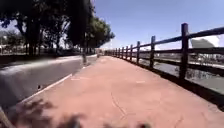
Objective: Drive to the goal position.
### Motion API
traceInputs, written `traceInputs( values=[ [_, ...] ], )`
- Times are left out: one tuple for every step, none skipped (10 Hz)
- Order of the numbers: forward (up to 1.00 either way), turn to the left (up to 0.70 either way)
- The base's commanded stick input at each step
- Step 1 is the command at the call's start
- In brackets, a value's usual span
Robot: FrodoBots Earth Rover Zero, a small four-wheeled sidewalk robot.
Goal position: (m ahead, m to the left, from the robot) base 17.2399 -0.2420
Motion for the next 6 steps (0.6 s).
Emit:
traceInputs(
  values=[
    [1.00, 0.00],
    [1.00, 0.00],
    [1.00, 0.00],
    [1.00, 0.00],
    [1.00, -0.16],
    [1.00, -0.40]
  ],
)
